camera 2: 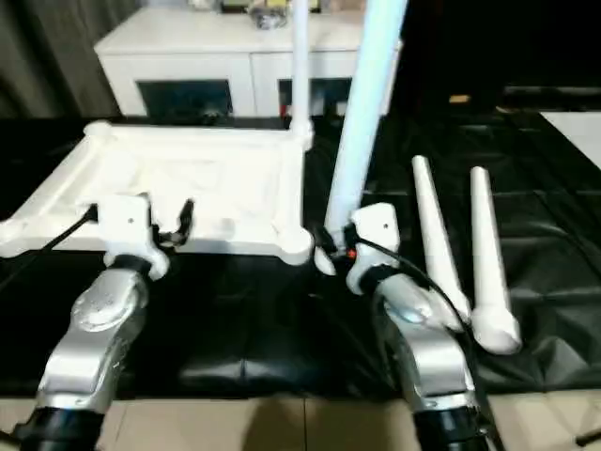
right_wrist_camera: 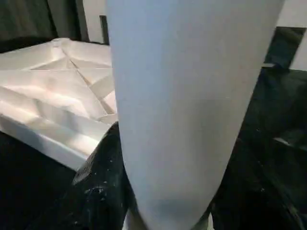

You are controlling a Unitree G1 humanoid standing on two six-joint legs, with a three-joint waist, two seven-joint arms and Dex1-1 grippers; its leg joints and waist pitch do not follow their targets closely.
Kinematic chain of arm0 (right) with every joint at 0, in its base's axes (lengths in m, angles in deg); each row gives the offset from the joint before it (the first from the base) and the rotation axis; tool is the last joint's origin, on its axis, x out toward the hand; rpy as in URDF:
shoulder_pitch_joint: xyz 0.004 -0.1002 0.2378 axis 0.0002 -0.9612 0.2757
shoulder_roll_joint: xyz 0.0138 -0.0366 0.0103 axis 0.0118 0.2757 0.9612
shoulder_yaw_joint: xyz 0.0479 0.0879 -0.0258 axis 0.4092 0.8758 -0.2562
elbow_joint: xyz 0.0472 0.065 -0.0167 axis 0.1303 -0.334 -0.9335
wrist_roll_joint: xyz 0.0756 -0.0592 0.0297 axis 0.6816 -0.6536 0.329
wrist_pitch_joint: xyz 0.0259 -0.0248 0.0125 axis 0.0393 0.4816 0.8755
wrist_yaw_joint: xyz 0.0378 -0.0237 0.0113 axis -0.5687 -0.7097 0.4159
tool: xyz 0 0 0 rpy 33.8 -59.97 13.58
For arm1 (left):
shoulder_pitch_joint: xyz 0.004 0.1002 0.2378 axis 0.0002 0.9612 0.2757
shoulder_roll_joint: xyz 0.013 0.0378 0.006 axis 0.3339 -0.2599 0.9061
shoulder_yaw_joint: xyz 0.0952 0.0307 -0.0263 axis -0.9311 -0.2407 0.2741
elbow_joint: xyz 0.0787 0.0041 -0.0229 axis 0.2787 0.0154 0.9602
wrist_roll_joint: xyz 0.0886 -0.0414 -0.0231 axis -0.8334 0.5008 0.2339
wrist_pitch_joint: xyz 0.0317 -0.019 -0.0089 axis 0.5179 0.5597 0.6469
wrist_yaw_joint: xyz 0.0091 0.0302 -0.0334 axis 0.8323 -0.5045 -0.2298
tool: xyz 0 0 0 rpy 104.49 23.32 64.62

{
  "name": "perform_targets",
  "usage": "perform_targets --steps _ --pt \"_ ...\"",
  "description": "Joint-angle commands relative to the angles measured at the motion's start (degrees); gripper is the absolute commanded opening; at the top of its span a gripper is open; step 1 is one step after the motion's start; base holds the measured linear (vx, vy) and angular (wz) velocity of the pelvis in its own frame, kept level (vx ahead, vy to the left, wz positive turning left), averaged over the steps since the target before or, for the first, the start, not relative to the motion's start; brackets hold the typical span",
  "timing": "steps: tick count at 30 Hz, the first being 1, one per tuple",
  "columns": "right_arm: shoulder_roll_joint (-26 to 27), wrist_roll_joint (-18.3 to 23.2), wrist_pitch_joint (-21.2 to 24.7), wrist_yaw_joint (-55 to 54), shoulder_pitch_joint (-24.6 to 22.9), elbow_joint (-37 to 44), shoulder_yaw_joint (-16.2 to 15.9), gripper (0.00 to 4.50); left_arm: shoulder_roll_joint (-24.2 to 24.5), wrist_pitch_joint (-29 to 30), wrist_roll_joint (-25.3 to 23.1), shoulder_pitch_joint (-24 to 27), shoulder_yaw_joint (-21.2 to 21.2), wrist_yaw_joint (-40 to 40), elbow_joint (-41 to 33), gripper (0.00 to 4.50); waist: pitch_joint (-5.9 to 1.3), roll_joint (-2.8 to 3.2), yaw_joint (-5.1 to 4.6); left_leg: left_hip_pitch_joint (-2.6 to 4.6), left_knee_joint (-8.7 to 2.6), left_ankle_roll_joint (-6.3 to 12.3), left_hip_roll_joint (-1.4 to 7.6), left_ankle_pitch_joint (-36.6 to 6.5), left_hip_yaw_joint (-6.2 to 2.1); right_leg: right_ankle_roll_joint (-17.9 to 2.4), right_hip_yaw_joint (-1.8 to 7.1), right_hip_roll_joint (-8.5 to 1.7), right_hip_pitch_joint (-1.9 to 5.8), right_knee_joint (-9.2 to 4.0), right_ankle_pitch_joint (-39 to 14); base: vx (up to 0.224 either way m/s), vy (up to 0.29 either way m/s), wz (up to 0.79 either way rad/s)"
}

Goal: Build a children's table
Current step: Pick table leg

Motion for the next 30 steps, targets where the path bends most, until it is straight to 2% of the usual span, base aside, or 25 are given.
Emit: perform_targets --steps 1,2,3,4,5,7,8,9,11,12,14,15,16,17,19,20,21,22,23,24,25,26,27,28,30 --pt "0.8 0.8 0.0 -0.5 0.5 0.5 0.1 1.86 0.6 -0.1 -0.4 -0.3 0.8 -0.3 0.6 3.76 -3.96 1.73 -3.17 10.27 -6.64 10.11 9.52 -19.8 -8.05 -5.3 4.10 0.57 -5.04 5.26 -12.3 0.196 0.024 0.34" --pt "0.8 0.9 0.0 -0.6 0.5 0.5 0.2 1.86 0.6 -0.1 -0.3 -0.4 0.8 -0.5 0.7 3.76 -4.18 1.19 -3.19 11.01 -6.24 12.43 10.22 -18.0 -9.21 -3.9 5.02 0.46 -6.63 7.43 -9.7 0.188 0.007 0.15" --pt "0.7 0.8 -0.1 -0.5 0.4 0.5 0.1 1.86 0.6 -0.2 -0.2 -0.5 0.9 -0.5 0.8 3.76 -3.55 0.91 -2.23 10.55 -5.44 16.44 10.17 -13.8 -8.35 -0.7 6.33 -0.07 -8.91 9.91 -6.4 0.078 -0.003 0.09" --pt "0.6 0.7 -0.1 -0.5 0.3 0.5 0.1 1.86 0.6 -0.2 -0.2 -0.6 0.9 -0.5 1.0 3.76 -3.34 0.41 -2.51 10.12 -5.70 18.18 10.13 -11.6 -7.98 0.7 6.96 -0.46 -9.51 10.61 -4.7 0.144 -0.021 0.14" --pt "0.6 0.7 -0.2 -0.4 0.3 0.5 0.1 1.86 0.5 -0.2 -0.2 -0.6 0.9 -0.5 1.0 3.76 -2.90 0.09 -2.12 8.47 -6.50 19.08 8.47 -9.7 -5.55 1.7 7.10 -0.31 -9.65 10.99 -1.7 0.123 -0.054 0.04" --pt "0.5 0.5 -0.2 -0.3 0.2 0.6 0.2 1.86 0.5 -0.2 -0.3 -0.8 1.0 -0.5 1.2 3.76 -3.06 -2.80 -1.44 6.31 -4.72 15.08 2.92 -13.8 -1.71 -0.5 9.85 -2.69 -7.06 3.44 3.5 0.119 -0.084 0.05" --pt "0.5 0.4 -0.1 -0.4 0.1 0.7 0.4 1.86 0.4 -0.2 -0.3 -0.8 0.9 -0.7 1.1 3.76 -3.34 -5.59 0.58 2.15 2.22 10.88 -3.37 -16.6 1.94 -4.8 16.29 -7.21 -0.88 -1.50 -7.3 0.135 -0.111 0.14" --pt "0.4 0.4 -0.1 -0.4 0.1 0.8 0.5 1.86 0.4 -0.2 -0.3 -0.8 0.9 -0.8 1.0 3.76 -4.11 -4.97 1.41 -1.52 6.75 8.47 -2.10 -8.8 -0.34 -12.5 18.75 -10.27 3.02 -1.49 -11.8 0.135 -0.111 0.14" --pt "0.5 0.3 -0.1 -0.6 0.1 0.8 0.6 1.86 0.4 -0.3 -0.2 -0.8 0.8 -1.0 1.0 3.76 -3.47 -4.60 1.67 -4.77 8.38 5.07 -1.58 -2.5 -1.39 -17.6 16.77 -8.40 3.78 -0.25 -6.1 0.136 -0.062 0.07" --pt "0.5 0.3 0.0 -0.8 0.1 0.8 0.9 1.86 0.4 -0.3 -0.1 -0.8 0.7 -1.3 1.1 3.76 -3.40 -3.34 2.19 -4.25 7.36 3.26 -0.88 0.1 -1.54 -20.4 15.08 -7.46 2.93 -0.96 -6.1 0.126 -0.058 0.05" --pt "0.4 0.5 0.1 -1.1 0.0 1.2 1.4 1.86 0.1 -0.5 0.3 -0.7 0.4 -2.1 1.2 3.76 -3.19 -0.86 2.13 -3.74 1.56 4.29 1.13 4.9 -1.57 -18.5 11.01 -3.69 2.28 -1.16 -12.8 0.119 0.024 0.02" --pt "0.3 0.5 0.1 -1.1 0.0 1.3 1.4 1.86 0.1 -0.6 0.4 -0.6 0.4 -2.3 1.2 3.76 -3.42 1.43 1.44 1.42 -2.49 4.25 3.42 0.3 -1.49 -13.0 7.82 -0.65 0.06 -1.06 -14.9 0.125 0.057 0.05" --pt "0.7 1.9 1.4 -1.5 -0.4 1.9 2.4 1.86 -0.2 -0.8 0.7 -0.5 0.1 -2.9 1.3 3.76 -2.55 3.35 -1.24 4.42 -6.01 6.07 7.79 -18.8 -7.05 -8.8 5.99 2.68 -3.82 7.00 -14.7 0.142 0.096 0.00" --pt "0.8 2.6 2.1 -1.6 -0.6 2.5 3.0 1.86 -0.5 -0.7 0.9 -0.4 0.1 -3.2 1.3 3.76 -3.79 3.49 -1.55 8.90 -5.71 2.22 11.66 -25.4 -6.27 -7.4 7.60 1.23 -6.62 8.39 -13.4 0.155 0.096 -0.22" --pt "0.3 2.6 2.5 -1.4 -0.9 3.2 3.1 1.86 -1.3 -1.0 1.8 0.0 0.0 -3.8 1.4 3.76 -2.79 1.97 0.13 8.96 -7.91 -4.28 12.42 -28.9 -3.19 -1.7 6.59 -0.33 -8.27 10.85 -3.5 0.151 0.088 -0.28" --pt "-0.1 2.4 2.3 -1.2 -1.1 3.8 3.2 1.86 -1.7 -1.1 2.3 0.5 -0.4 -4.2 1.5 3.76 -2.48 0.17 -0.30 7.39 -7.97 1.84 10.56 -27.1 -5.87 -0.5 6.84 -0.62 -7.33 10.69 -1.1 0.117 0.037 -0.29" --pt "-0.2 2.4 2.3 -1.0 -1.1 4.0 3.3 1.86 -1.8 -0.8 2.3 0.6 -0.7 -4.2 1.6 3.76 -2.72 -0.37 -0.44 7.42 -6.07 7.42 7.80 -22.7 -3.43 -1.1 7.76 -2.15 -7.99 6.76 4.2 0.117 0.037 -0.29" --pt "-0.2 2.4 2.3 -1.0 -1.1 4.0 3.3 1.86 -1.8 -0.8 2.3 0.6 -0.7 -4.2 1.6 3.76 -3.43 -2.90 0.97 2.41 -1.69 8.13 2.58 -16.3 0.44 -4.8 11.49 -5.73 -4.12 1.71 9.1 0.104 -0.044 0.02" --pt "-0.3 2.6 2.6 -0.6 -1.1 4.5 3.3 1.86 -1.9 -0.5 2.8 0.8 -0.8 -4.6 1.9 3.76 -4.87 -3.77 1.66 0.07 1.68 7.56 -0.71 -10.1 1.74 -6.8 14.22 -6.92 -0.23 2.29 17.5 0.115 -0.059 0.11" --pt "-0.3 2.6 2.6 -0.6 -1.1 4.5 3.3 1.86 -1.9 -0.5 2.8 0.8 -0.8 -4.6 1.9 3.76 -5.41 -3.33 2.61 -2.77 2.28 5.75 0.89 2.6 -0.82 -7.8 14.79 -9.70 1.90 4.54 37.9 0.115 -0.059 0.11" --pt "-0.7 2.8 3.0 0.2 -1.0 4.9 3.0 1.86 -2.0 -0.3 4.5 1.2 -0.5 -6.4 2.0 3.76 -5.69 -3.21 2.14 -3.24 0.44 2.76 0.64 13.1 -0.85 -6.0 11.62 -5.46 0.80 7.91 59.3 0.089 -0.044 -0.03" --pt "-1.1 3.2 3.3 1.3 -0.9 5.2 2.6 1.86 -1.3 -0.7 5.3 1.6 -0.4 -8.2 2.1 3.76 -5.73 -2.92 1.77 -2.89 0.04 1.83 0.30 16.2 -0.83 -4.9 10.39 -3.52 0.05 8.33 63.5 0.000 0.000 0.00" --pt "-1.7 3.6 3.6 2.7 -0.9 5.6 2.0 1.86 -0.5 -1.3 6.3 2.1 -0.4 -10.5 2.2 3.76 -5.97 -2.75 1.76 -2.42 0.11 1.43 0.45 17.5 -0.98 -4.2 9.82 -2.53 -0.45 8.43 64.0 0.000 0.000 0.00" --pt "-1.7 3.6 3.7 2.9 -0.9 5.6 1.9 1.86 -0.4 -1.2 6.6 2.2 -0.4 -11.0 2.1 3.94 -5.81 -1.65 1.60 -1.37 0.13 0.32 1.89 15.4 -1.91 -4.4 9.46 -2.12 -1.60 7.60 52.1 0.000 0.000 0.00" --pt "-2.6 4.2 4.2 5.1 -0.8 5.9 1.0 1.86 1.8 0.7 10.4 3.1 -0.8 -18.5 0.9 4.09 -5.01 -2.15 1.79 -0.33 -0.64 -0.68 3.47 8.9 -2.34 -7.8 9.78 -2.70 -2.54 6.19 35.8 0.000 0.000 0.00"
